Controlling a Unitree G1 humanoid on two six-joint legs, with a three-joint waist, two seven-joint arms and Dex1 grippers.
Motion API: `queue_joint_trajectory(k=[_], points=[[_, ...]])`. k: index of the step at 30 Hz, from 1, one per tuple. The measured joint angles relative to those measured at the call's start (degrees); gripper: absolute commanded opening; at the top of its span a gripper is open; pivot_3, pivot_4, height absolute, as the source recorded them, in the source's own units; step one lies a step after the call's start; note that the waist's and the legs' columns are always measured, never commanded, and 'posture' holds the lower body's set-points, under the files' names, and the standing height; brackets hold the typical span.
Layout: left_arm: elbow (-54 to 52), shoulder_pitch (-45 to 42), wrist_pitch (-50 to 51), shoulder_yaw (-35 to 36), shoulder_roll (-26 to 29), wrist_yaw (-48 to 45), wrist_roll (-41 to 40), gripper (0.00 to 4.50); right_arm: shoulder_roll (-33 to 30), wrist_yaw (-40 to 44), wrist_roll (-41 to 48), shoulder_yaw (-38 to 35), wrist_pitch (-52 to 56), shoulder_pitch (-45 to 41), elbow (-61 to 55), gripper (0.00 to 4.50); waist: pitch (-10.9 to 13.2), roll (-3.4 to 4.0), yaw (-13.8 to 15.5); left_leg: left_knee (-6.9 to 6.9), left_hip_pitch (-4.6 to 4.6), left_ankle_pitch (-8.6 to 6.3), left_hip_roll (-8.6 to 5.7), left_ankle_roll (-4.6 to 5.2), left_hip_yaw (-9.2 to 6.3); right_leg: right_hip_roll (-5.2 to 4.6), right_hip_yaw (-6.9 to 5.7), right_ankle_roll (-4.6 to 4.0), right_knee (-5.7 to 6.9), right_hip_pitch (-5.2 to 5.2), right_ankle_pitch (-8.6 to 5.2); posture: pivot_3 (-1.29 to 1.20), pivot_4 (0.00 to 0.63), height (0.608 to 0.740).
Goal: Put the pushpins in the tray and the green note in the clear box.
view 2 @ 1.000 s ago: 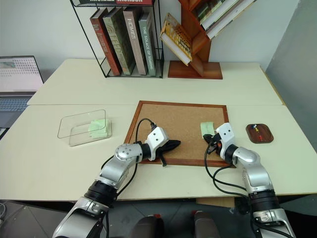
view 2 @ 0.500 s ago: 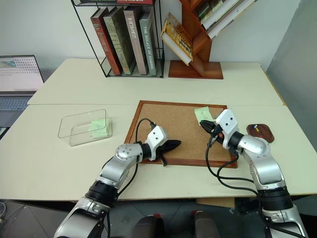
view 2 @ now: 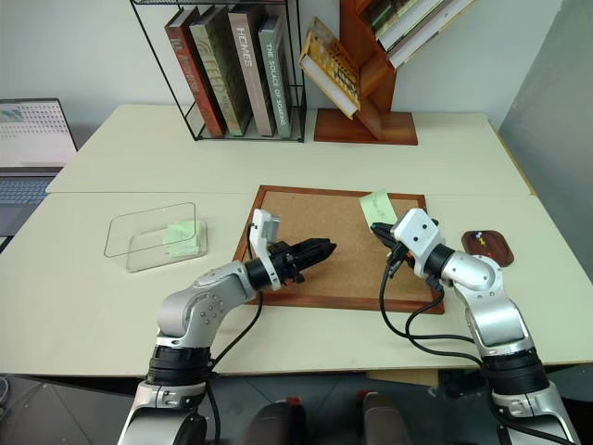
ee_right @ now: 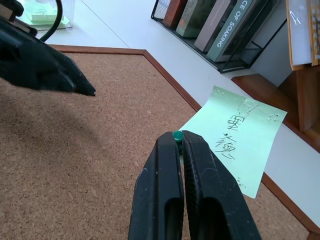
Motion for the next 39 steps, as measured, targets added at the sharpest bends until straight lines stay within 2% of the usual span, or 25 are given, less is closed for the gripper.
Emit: queue_joint_trajectory(k=[7,14,21,24,39], points=[[1.4,-2.9,6.8,6.1,-6.3,7.4,-9.9,3.86,0.0,0.0,-2.1,1.3,-3.0,-0.1,0.2,0.0,0.0,-0.02,0.0,0.05,0.02,0.01,-0.02,-0.01,-0.01,0.28,0.01,0.02,0.03,0.03,0.01,0.0,0.15,0.74],[7.8,-7.1,6.7,6.7,-8.1,8.6,-12.1,3.86,-0.2,0.8,-3.8,3.5,-3.5,0.0,-1.8,0.0,0.0,-0.03,0.1,0.04,0.02,0.0,-0.03,-0.01,0.02,0.3,0.02,0.01,0.01,0.02,0.01,0.0,0.15,0.74],[12.4,-9.4,4.8,4.0,-9.0,7.4,-11.3,3.86,-1.1,1.7,-4.7,4.6,-3.5,0.5,-5.8,0.0,0.0,-0.03,0.1,0.05,0.03,0.01,-0.04,-0.01,0.02,0.3,0.02,0.01,0.02,0.03,0.01,0.0,0.15,0.74],[12.9,-9.7,3.7,3.6,-9.4,7.1,-11.2,3.4,-1.1,1.8,-4.9,5.1,-3.4,1.1,-6.4,0.0,0.0,-0.03,0.1,0.04,0.03,0.01,-0.03,-0.01,0.01,0.3,0.04,0.01,0.02,0.02,0.01,0.0,0.15,0.74],[13.4,-9.9,4.2,4.4,-8.6,7.0,-12.5,0.39,-1.1,2.1,-5.4,5.7,-2.9,1.0,-6.6,0.0,0.0,-0.03,0.1,0.07,0.03,0.01,-0.04,-0.01,0.02,0.3,0.03,0.01,0.04,0.03,0.02,0.0,0.15,0.74]])
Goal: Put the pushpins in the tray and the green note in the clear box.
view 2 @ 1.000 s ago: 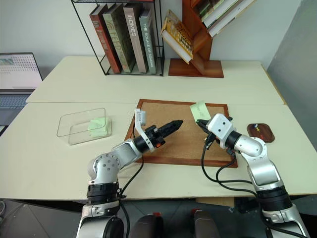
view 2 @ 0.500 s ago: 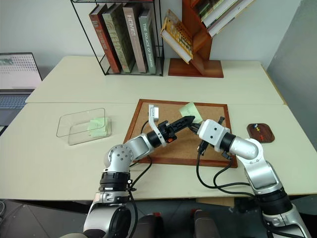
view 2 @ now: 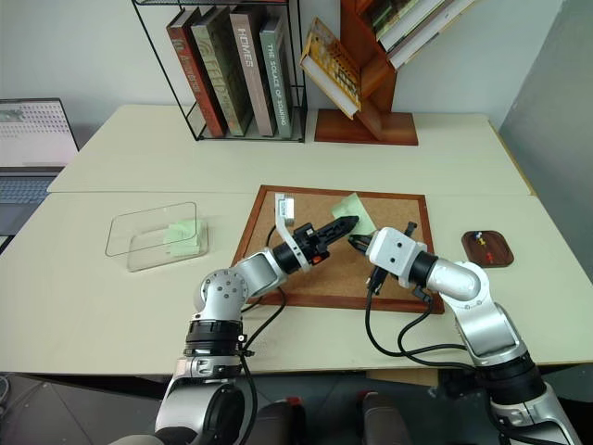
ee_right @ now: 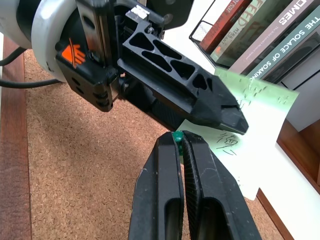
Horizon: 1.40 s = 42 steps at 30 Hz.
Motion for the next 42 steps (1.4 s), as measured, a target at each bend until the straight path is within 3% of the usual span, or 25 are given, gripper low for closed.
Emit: queue_joint_trajectory(k=[2,24,29,35,42], points=[[0.0,0.0,0.2,-0.1,0.1,-0.2,0.0,0.04,0.0,0.1,0.0,0.0,0.0,-0.1,0.0,0.0,0.0,0.0,0.0,0.0,0.0,0.0,0.0,0.0,0.01,0.0,0.0,0.0,0.0,0.0,0.0,0.0,0.15,0.74],[1.6,0.1,-3.2,-0.7,1.2,-0.8,2.8,0.04,-1.2,1.4,1.4,-1.7,-5.7,1.9,-5.1,0.0,0.0,0.0,0.0,0.03,0.03,0.0,0.0,0.0,-0.01,0.0,0.01,0.0,0.04,0.03,0.0,0.0,0.15,0.74],[2.7,0.0,-4.3,-0.8,1.2,-0.8,3.8,0.04,-0.6,-0.9,4.1,-5.9,-2.9,3.7,-6.5,0.0,0.0,0.0,0.0,0.03,0.05,0.0,0.0,0.0,0.0,0.0,0.02,0.0,0.05,0.05,0.0,0.0,0.15,0.74],[0.5,0.7,-5.6,-3.7,2.5,-0.9,6.2,0.04,0.3,-8.2,8.2,-17.5,8.0,6.5,-4.3,0.0,0.0,-0.01,0.4,0.02,0.04,0.0,0.01,0.0,0.06,-0.02,0.08,-0.01,0.05,0.02,0.01,0.0,0.15,0.74],[-7.5,3.6,-7.1,-8.0,6.6,-1.4,9.6,0.04,-1.5,-15.9,8.2,-25.0,20.9,6.6,9.7,0.0,0.0,0.02,0.4,0.03,0.07,0.0,0.0,0.0,0.11,-0.02,0.15,-0.04,0.09,0.03,0.02,0.0,0.15,0.74]])
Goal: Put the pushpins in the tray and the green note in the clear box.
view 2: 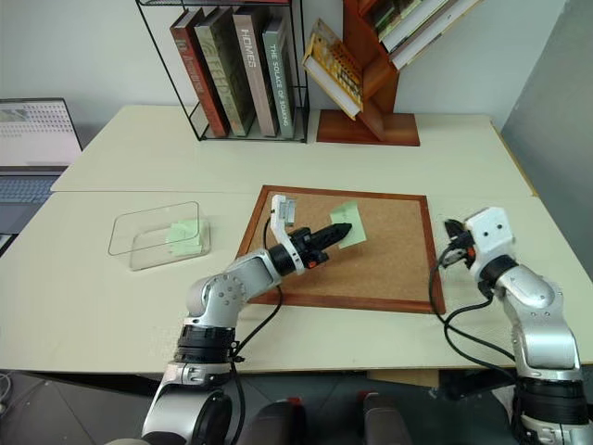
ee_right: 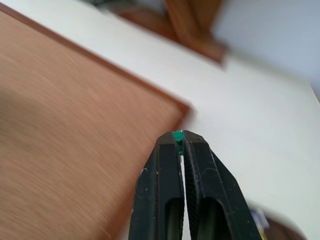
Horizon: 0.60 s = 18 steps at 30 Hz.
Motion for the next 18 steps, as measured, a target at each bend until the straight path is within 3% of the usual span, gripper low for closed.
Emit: queue_joint_trajectory(k=[8,18], points=[[-3.6,1.2,-0.5,-0.6,0.3,0.0,-0.1,0.04,-1.4,-3.2,0.0,-1.6,4.4,-6.0,13.6,0.0,0.0,0.03,-0.3,-0.01,0.01,0.0,0.02,0.0,0.01,0.08,0.01,0.01,0.0,0.01,0.0,0.0,0.15,0.74],[-4.0,1.7,-0.4,-0.9,0.5,0.2,-0.1,0.0,-1.9,-3.9,0.1,-1.6,5.0,-9.8,20.4,2.26,0.0,0.03,-0.5,0.0,0.01,0.0,0.02,0.0,0.02,0.09,0.01,0.04,0.0,0.0,0.02,0.0,0.15,0.74]])
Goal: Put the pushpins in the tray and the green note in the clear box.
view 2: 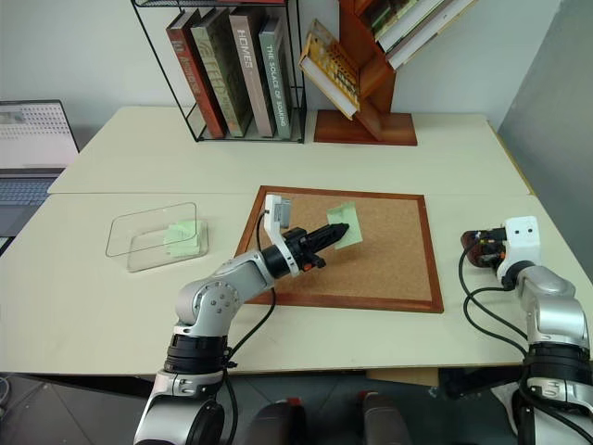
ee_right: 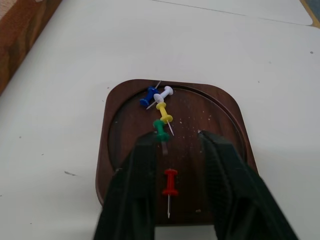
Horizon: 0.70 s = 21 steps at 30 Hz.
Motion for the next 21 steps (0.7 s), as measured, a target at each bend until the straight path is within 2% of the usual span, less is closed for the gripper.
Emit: queue_joint_trajectory(k=[6,14,18,19,21], points=[[0.0,0.0,0.0,-0.2,0.1,0.0,0.0,0.0,0.0,-0.3,0.2,0.0,0.6,-0.6,0.0,3.55,0.0,0.0,0.0,0.0,0.0,0.0,0.0,0.0,0.0,0.0,0.0,0.0,-0.01,0.0,0.0,0.0,0.15,0.74],[-0.7,0.0,0.0,-0.2,0.6,0.2,0.0,0.0,-1.3,1.5,3.1,-2.1,1.0,-0.6,-6.8,3.55,0.0,0.01,0.0,0.0,-0.02,0.0,0.01,0.0,0.0,0.01,-0.01,0.01,0.0,-0.02,0.0,0.0,0.15,0.74],[-4.1,-0.3,-0.5,0.0,2.6,1.7,1.0,0.0,-4.6,11.9,7.6,-0.3,-1.8,2.0,-17.5,3.55,0.0,0.01,-0.1,-0.05,0.0,-0.01,0.09,0.0,-0.04,0.09,-0.01,0.01,-0.05,-0.01,0.0,0.0,0.15,0.74],[-5.5,-0.4,-0.6,0.6,3.4,3.4,1.9,0.0,-4.8,16.6,9.6,2.0,-2.9,2.6,-21.7,3.55,0.0,0.0,-0.3,-0.04,0.03,-0.01,0.15,-0.01,-0.04,0.15,-0.01,0.01,-0.04,0.01,0.0,0.0,0.15,0.74],[-6.6,-0.5,-0.6,1.1,4.6,5.6,2.8,0.0,-4.8,21.0,11.6,5.1,-3.9,3.0,-25.9,3.55,0.0,0.0,-0.4,-0.04,0.07,-0.01,0.17,-0.01,-0.04,0.17,0.0,0.01,0.0,0.02,0.0,0.0,0.15,0.74]])
